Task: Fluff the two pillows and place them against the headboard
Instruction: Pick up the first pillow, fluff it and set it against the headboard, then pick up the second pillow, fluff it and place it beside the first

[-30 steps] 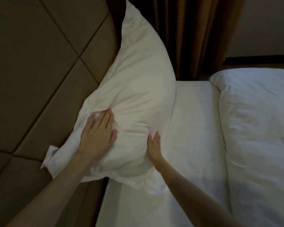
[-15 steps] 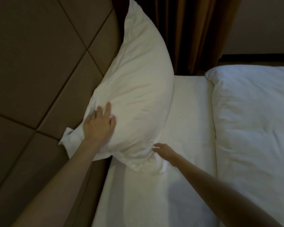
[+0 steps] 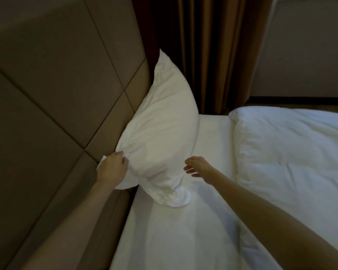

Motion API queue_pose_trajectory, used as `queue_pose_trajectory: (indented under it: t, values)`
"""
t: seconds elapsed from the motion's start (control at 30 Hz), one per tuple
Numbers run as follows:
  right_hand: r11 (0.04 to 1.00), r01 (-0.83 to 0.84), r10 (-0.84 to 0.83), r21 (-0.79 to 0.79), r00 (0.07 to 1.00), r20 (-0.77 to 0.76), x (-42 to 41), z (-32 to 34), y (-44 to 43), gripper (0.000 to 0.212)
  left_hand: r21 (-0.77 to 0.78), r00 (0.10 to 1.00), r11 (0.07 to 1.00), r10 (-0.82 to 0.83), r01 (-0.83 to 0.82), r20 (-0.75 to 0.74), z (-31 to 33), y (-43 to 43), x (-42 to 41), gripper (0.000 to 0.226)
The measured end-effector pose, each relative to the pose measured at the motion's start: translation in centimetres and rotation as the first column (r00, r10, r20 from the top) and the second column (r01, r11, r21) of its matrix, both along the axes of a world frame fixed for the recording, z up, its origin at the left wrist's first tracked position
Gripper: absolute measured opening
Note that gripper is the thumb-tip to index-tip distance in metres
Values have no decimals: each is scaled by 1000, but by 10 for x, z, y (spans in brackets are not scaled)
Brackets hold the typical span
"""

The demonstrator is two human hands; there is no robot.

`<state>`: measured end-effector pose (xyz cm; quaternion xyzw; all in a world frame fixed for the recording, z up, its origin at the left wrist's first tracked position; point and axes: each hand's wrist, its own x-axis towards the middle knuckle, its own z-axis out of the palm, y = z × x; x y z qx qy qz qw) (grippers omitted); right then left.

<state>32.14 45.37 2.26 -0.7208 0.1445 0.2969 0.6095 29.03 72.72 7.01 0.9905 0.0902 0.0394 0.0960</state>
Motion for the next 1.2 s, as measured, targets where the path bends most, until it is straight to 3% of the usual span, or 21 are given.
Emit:
queue_pose_trajectory:
  t: [0.1,0.2,0.3,0.37,0.5,0.67,0.83,1.0,1.2]
  values:
    - [997,48,-51,66,997,57,-19,34,-15,20,-348,994,931,101,-107,-36,21,-16,-14,30]
    - [993,67,-74,96,994,80,-40,61,-34,21,-718,977,662,129,-214,-172,40,-42,-24,29]
    - [989,84,-98,120,988,120,-68,86,-64,19,-849,973,475,114,-231,-201,59,-72,-47,30]
    - [988,105,-120,114,983,142,-78,95,-81,26,-894,974,389,121,-223,-190,64,-88,-56,26]
    - [974,191,-211,120,960,186,-122,114,-138,31,-927,978,312,94,-206,-186,76,-139,-92,21]
    - [957,266,-285,114,930,232,-182,126,-211,15,-947,981,260,26,-191,-191,82,-208,-133,21]
    - [947,314,-323,75,914,246,-230,137,-272,17,-968,984,193,-46,-158,-169,89,-274,-176,25]
    - [936,335,-351,102,892,286,-278,153,-321,19,-984,995,153,-13,-93,-96,103,-329,-232,21]
    - [959,278,-285,60,932,226,-342,137,-354,26,-991,994,72,-2,-111,-111,95,-370,-302,19]
